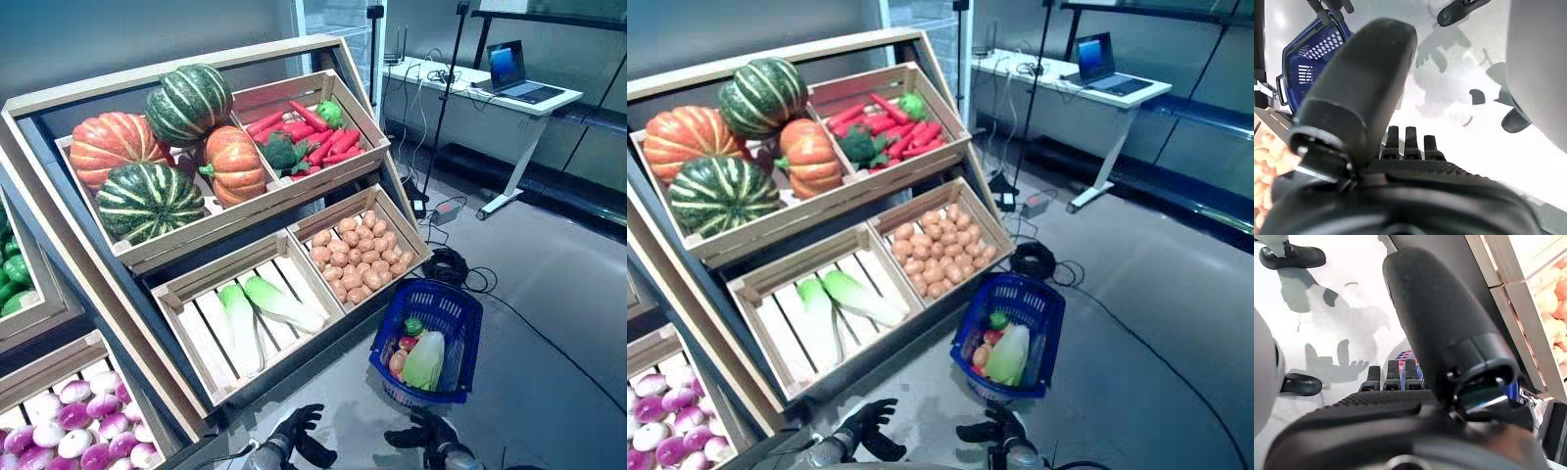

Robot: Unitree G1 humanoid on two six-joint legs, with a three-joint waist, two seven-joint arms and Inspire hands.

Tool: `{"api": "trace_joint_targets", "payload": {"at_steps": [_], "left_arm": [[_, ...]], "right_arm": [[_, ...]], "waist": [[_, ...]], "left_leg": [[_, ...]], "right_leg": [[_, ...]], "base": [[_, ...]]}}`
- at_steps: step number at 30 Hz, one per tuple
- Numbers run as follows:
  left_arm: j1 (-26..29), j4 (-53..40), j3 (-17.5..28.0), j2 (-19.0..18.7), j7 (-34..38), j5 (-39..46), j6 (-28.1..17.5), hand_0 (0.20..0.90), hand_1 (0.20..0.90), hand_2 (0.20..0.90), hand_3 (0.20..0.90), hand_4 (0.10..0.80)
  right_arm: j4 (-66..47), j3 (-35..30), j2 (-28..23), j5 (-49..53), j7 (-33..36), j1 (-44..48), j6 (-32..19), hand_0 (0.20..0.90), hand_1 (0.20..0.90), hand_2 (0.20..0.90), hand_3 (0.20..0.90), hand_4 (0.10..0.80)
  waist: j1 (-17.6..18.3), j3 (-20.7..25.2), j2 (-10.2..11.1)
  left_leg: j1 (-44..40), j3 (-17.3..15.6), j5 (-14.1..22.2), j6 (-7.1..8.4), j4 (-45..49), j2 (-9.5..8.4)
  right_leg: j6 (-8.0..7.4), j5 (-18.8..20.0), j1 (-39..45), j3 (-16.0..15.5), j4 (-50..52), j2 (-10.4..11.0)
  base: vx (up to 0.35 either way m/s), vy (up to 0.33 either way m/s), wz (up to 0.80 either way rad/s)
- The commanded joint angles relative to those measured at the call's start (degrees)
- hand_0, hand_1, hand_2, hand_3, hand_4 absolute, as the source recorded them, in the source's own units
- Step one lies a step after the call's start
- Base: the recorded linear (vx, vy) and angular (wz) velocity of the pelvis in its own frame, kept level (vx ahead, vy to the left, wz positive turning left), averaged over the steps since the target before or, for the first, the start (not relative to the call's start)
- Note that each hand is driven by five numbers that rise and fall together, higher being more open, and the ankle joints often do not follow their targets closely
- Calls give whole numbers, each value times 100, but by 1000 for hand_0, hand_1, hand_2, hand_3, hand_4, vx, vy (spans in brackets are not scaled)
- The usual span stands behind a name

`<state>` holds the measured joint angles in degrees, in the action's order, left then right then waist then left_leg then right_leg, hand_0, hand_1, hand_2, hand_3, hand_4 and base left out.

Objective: Put vegetables into the basket

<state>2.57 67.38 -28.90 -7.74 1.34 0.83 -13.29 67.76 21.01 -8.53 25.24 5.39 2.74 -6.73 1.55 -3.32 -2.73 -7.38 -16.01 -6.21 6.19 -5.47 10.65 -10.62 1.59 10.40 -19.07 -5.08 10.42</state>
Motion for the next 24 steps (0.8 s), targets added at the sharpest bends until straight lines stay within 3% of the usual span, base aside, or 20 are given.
{"api": "trace_joint_targets", "payload": {"at_steps": [1, 15, 20, 24], "left_arm": [[608, 42, -179, -90, -49, 13, -286, 900, 900, 900, 900, 800], [649, 6, -232, -108, -62, -56, -346, 900, 900, 900, 900, 800], [678, -160, -351, -174, 46, -129, -832, 900, 900, 900, 900, 800], [689, -1203, -306, -489, 354, 28, -1242, 900, 900, 900, 900, 800]], "right_arm": [[158, 64, 308, 210, -73, 640, -463, 900, 900, 900, 900, 800], [145, 30, 310, 330, 20, 662, -630, 900, 900, 900, 900, 800], [-30, 50, 262, 397, 203, 672, -843, 900, 900, 900, 900, 800], [-576, -122, 118, 650, 694, 577, -859, 900, 900, 900, 900, 800]], "waist": [[-49, -379, 166], [-50, -404, 167], [-26, -449, 150], [7, -578, 118]], "left_leg": [[-393, 68, 562, -2, 47, -86], [-415, 72, 547, 8, 47, -70], [-410, 74, 537, 20, 47, -64], [-409, 48, 548, 13, 47, -79]], "right_leg": [[306, 102, -8, 71, 8, 19], [311, 102, 14, 71, 8, 16], [316, 101, 6, 84, 16, 8], [317, 85, -10, 96, 57, 13]], "base": [[0, 0, 0], [0, 0, 0], [0, 0, 0], [0, 0, 0]]}}
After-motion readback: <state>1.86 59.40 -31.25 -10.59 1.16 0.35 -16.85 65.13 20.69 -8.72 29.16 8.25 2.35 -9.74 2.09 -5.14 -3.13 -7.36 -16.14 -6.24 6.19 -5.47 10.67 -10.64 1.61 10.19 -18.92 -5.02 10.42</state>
